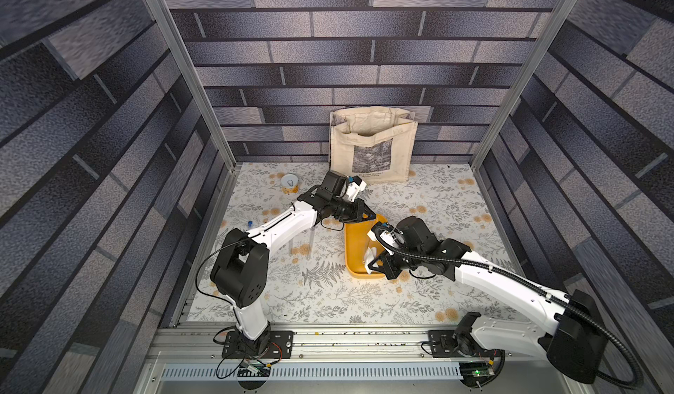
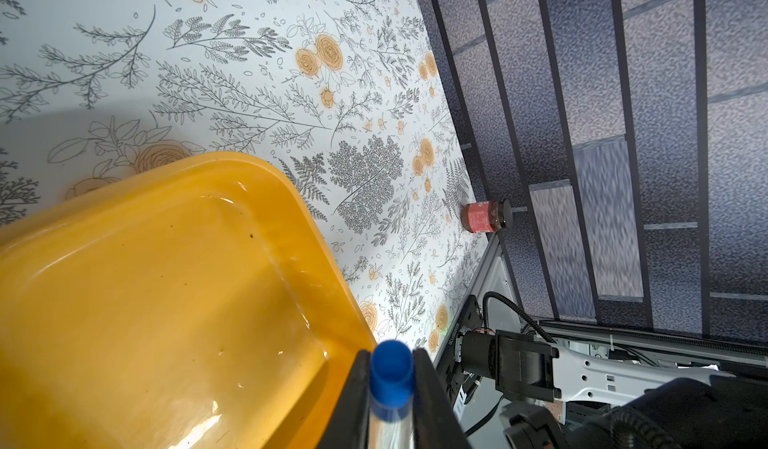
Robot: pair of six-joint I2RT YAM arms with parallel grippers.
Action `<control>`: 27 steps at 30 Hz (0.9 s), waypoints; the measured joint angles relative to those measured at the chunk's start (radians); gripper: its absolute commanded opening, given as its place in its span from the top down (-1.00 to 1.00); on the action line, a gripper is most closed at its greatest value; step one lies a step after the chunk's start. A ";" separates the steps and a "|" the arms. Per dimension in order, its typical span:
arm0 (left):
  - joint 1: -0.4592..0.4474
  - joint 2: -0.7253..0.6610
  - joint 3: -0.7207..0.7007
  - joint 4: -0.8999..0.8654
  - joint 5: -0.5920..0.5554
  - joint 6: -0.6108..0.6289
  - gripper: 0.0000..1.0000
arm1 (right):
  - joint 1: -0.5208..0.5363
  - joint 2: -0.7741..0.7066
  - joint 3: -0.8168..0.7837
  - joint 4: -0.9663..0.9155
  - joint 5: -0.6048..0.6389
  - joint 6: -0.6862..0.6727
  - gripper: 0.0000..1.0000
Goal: Wipe the exteriors of test tubes
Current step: Wipe the dirt from the test tube.
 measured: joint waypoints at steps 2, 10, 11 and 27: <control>0.000 0.000 0.000 -0.002 0.000 0.000 0.63 | -0.010 0.010 0.018 -0.001 0.002 -0.007 1.00; 0.000 0.000 0.000 -0.004 0.000 0.000 0.63 | -0.104 0.019 0.085 0.000 0.001 -0.036 1.00; 0.000 0.000 0.000 -0.004 0.000 0.000 0.63 | -0.109 0.019 0.090 0.001 -0.010 -0.039 1.00; 0.007 0.000 -0.010 -0.003 0.000 0.000 0.63 | -0.117 -0.011 0.008 -0.008 -0.259 -0.008 1.00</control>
